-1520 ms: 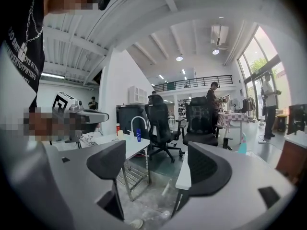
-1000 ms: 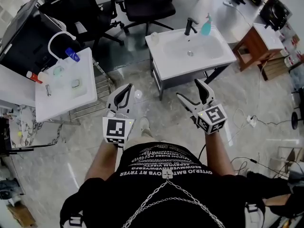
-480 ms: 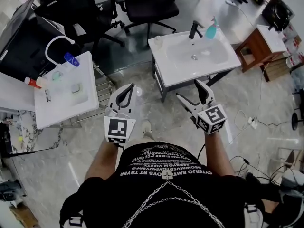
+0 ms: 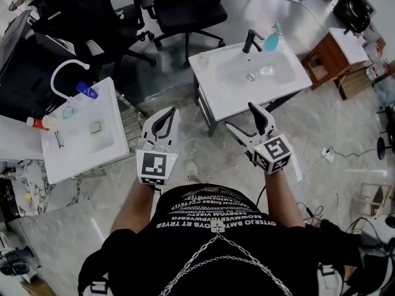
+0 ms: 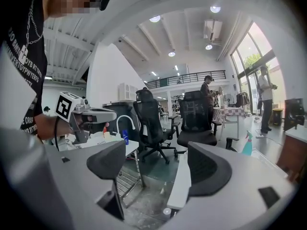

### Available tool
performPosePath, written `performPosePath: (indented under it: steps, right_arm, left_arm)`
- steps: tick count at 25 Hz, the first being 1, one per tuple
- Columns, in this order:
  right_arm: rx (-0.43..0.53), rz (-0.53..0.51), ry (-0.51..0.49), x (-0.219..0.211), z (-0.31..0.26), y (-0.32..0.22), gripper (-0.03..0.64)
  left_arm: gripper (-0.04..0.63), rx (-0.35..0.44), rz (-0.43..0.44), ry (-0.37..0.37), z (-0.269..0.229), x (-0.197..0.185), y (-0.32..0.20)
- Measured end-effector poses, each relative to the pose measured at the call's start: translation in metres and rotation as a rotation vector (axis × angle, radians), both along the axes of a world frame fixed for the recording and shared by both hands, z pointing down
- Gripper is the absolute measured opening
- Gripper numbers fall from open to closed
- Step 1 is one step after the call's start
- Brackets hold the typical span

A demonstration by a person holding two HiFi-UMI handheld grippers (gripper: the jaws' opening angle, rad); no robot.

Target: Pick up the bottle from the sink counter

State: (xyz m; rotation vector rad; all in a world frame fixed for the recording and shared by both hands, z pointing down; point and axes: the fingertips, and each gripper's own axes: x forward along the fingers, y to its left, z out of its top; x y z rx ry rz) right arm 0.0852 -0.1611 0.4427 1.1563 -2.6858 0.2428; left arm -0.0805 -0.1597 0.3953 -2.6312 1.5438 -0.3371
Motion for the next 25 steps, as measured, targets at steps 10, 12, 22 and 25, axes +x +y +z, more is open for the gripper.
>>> performPosePath:
  steps: [10,12,22,25]
  right_arm:
    - [-0.004,0.019,0.031,-0.028,0.0,-0.031,0.374]
    - [-0.002,0.024,0.037,-0.033,-0.002,-0.037,0.374]
    - [0.034,0.056,0.032,-0.059,-0.014,-0.061,0.374]
    - [0.031,0.068,0.031,-0.059,-0.013,-0.064,0.374]
  left_arm:
    - [0.006,-0.008,0.041,0.024,0.004,-0.022,-0.043]
    - [0.005,-0.004,0.05,0.026,0.004,-0.026,-0.05]
    - [0.005,0.048,0.076,0.042,-0.01,-0.049,-0.077]
    - [0.005,0.048,0.082,0.047,-0.01,-0.051,-0.083]
